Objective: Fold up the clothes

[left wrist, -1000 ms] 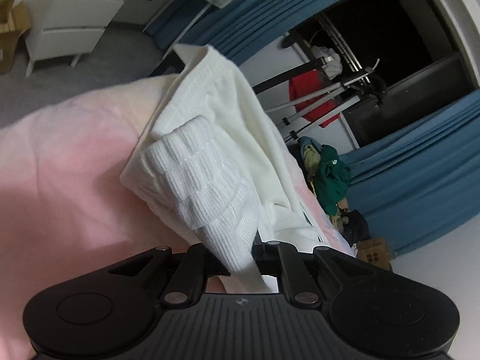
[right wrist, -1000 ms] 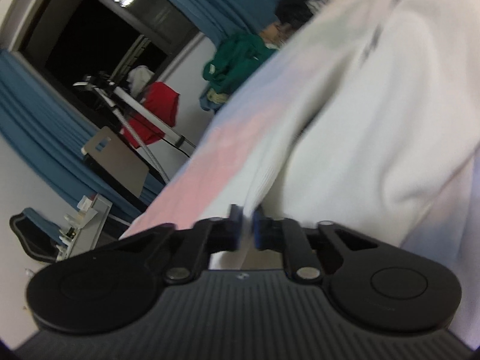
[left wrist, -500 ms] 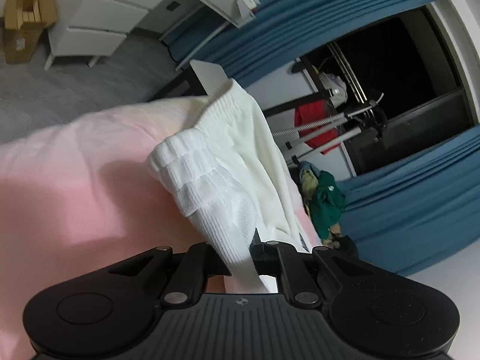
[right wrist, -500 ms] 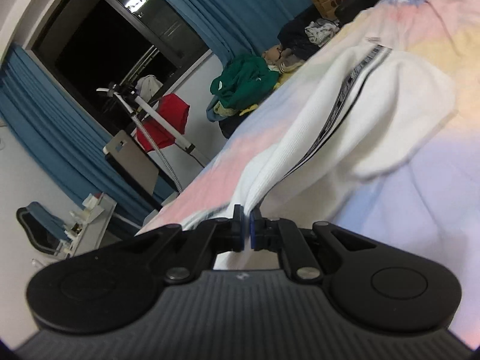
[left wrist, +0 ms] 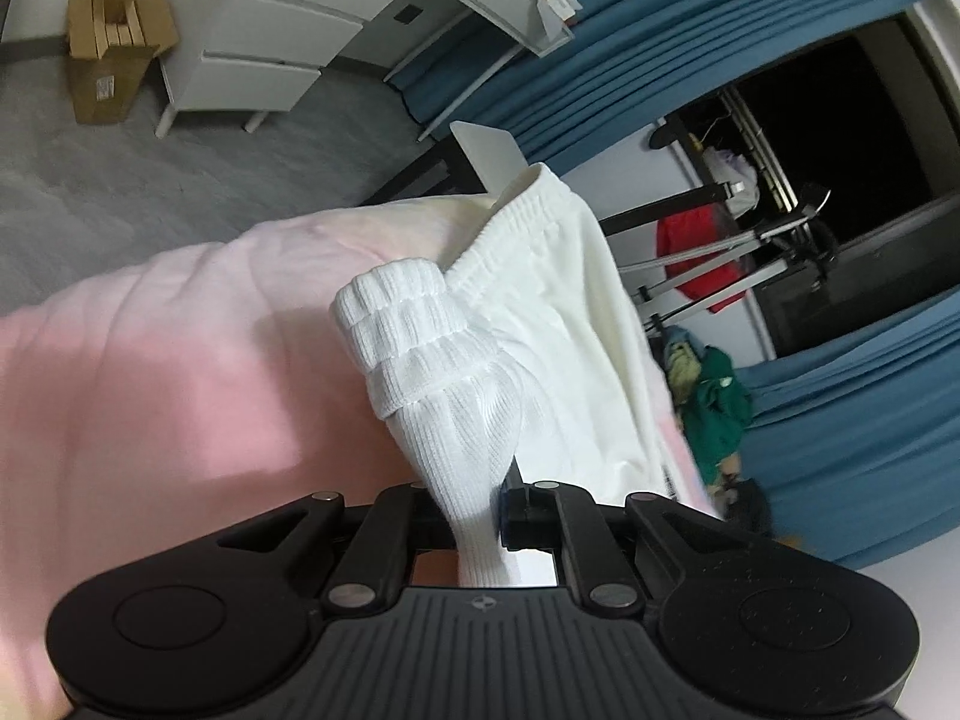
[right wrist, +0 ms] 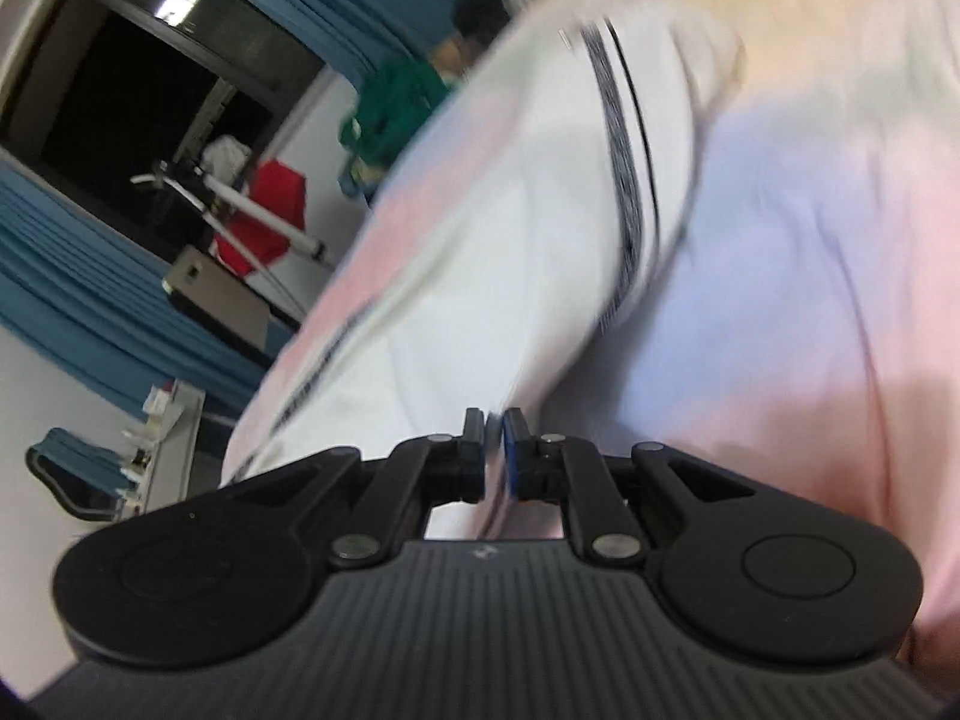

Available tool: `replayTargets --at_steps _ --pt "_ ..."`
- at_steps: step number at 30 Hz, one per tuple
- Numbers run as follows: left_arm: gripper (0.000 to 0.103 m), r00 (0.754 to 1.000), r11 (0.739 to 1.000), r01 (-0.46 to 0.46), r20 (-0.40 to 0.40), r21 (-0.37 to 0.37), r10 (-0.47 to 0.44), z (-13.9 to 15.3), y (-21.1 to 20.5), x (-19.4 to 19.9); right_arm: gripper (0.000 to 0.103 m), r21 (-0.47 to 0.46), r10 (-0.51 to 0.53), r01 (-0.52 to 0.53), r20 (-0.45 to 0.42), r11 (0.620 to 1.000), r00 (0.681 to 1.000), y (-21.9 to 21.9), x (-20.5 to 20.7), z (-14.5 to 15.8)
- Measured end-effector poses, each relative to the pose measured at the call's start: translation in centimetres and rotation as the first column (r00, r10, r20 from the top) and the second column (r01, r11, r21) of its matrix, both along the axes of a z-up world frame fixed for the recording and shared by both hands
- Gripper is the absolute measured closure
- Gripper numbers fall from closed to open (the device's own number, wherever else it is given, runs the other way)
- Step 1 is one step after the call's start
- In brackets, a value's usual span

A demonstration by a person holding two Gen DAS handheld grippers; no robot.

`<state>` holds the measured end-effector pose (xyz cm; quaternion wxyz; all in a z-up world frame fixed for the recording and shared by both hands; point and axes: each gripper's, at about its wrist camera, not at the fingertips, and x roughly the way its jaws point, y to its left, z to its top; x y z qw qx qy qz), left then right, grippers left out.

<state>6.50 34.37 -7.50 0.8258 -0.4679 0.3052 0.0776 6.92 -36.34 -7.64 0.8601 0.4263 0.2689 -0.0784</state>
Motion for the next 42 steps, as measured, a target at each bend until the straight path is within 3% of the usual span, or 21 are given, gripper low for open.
replayTargets --at_steps 2,3,5,6,7,10,13,17,20,21,23,25,27,29,32,34,36,38,40,42 --pt "0.093 1.000 1.000 0.001 -0.024 0.023 -0.001 0.0 -0.2 0.2 0.088 -0.107 -0.026 0.027 0.018 0.994 1.000 -0.5 1.3 1.9" --pt "0.093 0.999 1.000 0.002 -0.033 0.029 -0.001 0.0 -0.2 0.3 0.080 -0.145 -0.034 0.039 0.032 0.989 0.999 -0.9 2.3 2.7" --pt "0.093 0.999 0.999 0.004 -0.048 0.044 -0.002 0.0 -0.3 0.5 0.053 -0.208 -0.044 0.056 0.064 0.977 0.997 -2.0 4.5 3.9" --pt "0.092 0.998 0.999 0.005 -0.055 0.053 -0.002 0.1 -0.4 0.6 0.033 -0.224 -0.051 0.062 0.057 0.973 0.997 -2.7 6.1 4.0" --pt "0.092 0.998 0.998 0.006 -0.061 0.063 -0.002 0.1 -0.4 0.8 0.025 -0.240 -0.058 0.068 0.051 0.968 0.997 -3.5 7.7 4.0" --pt "0.092 0.997 0.996 0.007 -0.073 0.084 -0.001 0.2 -0.6 1.0 0.027 -0.282 -0.083 0.077 -0.008 0.956 0.997 -5.6 13.5 2.4" --pt "0.092 0.997 0.994 0.007 -0.083 0.109 0.002 0.4 -0.9 1.3 0.028 -0.374 -0.101 0.052 -0.115 0.926 0.988 -6.8 19.0 -1.1" --pt "0.092 0.995 0.990 -0.001 -0.095 0.138 0.014 0.6 -1.6 2.0 0.027 -0.448 -0.120 0.048 -0.133 0.893 0.984 -7.1 21.3 -5.1" --pt "0.092 0.995 0.984 0.018 -0.102 0.177 0.000 0.8 -2.0 3.0 0.027 -0.520 -0.109 0.023 -0.134 0.854 0.985 -6.7 22.1 -5.7" --pt "0.092 0.994 0.982 0.022 -0.105 0.189 -0.002 0.9 -2.1 3.3 0.028 -0.542 -0.104 0.015 -0.134 0.840 0.986 -6.5 22.3 -5.7" --pt "0.092 0.995 0.983 0.014 -0.104 0.183 0.005 0.8 -2.1 3.5 0.042 -0.569 -0.097 0.008 -0.127 0.822 0.987 -6.4 22.3 -5.6" --pt "0.092 0.995 0.984 0.013 -0.103 0.176 0.005 0.8 -2.1 3.7 0.080 -0.568 -0.096 0.004 -0.132 0.823 0.987 -6.9 22.1 -5.5" --pt "0.092 0.995 0.985 0.015 -0.102 0.171 0.002 0.8 -2.0 3.6 0.092 -0.526 -0.111 0.035 -0.113 0.850 0.987 -8.0 21.2 -5.0" --pt "0.092 0.995 0.989 0.015 -0.096 0.150 0.000 0.7 -1.5 3.4 0.095 -0.469 -0.139 0.087 -0.078 0.879 0.987 -9.4 19.9 -4.4" --pt "0.092 0.995 0.995 0.007 -0.095 0.100 0.003 0.1 -0.7 2.8 0.095 -0.430 -0.192 0.199 0.059 0.880 0.980 -11.2 16.4 -2.6" --pt "0.091 0.995 0.999 -0.006 -0.095 0.051 0.011 -0.3 -0.1 2.3 0.095 -0.401 -0.254 0.296 0.157 0.867 0.955 -12.6 13.1 -1.7" --pt "0.091 0.995 1.000 -0.022 -0.094 0.011 0.023 -0.7 0.4 1.8 0.096 -0.346 -0.339 0.394 0.208 0.851 0.917 -14.2 9.8 -1.2" --pt "0.092 0.996 1.000 -0.024 -0.089 -0.010 0.023 -0.8 0.6 1.4 0.096 -0.232 -0.472 0.509 0.198 0.829 0.859 -16.0 6.3 -1.7" --pt "0.092 0.996 0.999 -0.022 -0.083 -0.024 0.020 -0.9 0.8 1.2 0.097 -0.125 -0.592 0.613 0.168 0.780 0.788 -17.8 2.7 -2.2" --pt "0.092 0.996 0.999 -0.023 -0.085 -0.037 0.020 -1.0 0.8 1.0 0.099 -0.097 -0.667 0.677 0.116 0.730 0.736 -18.5 -0.1 -3.1"
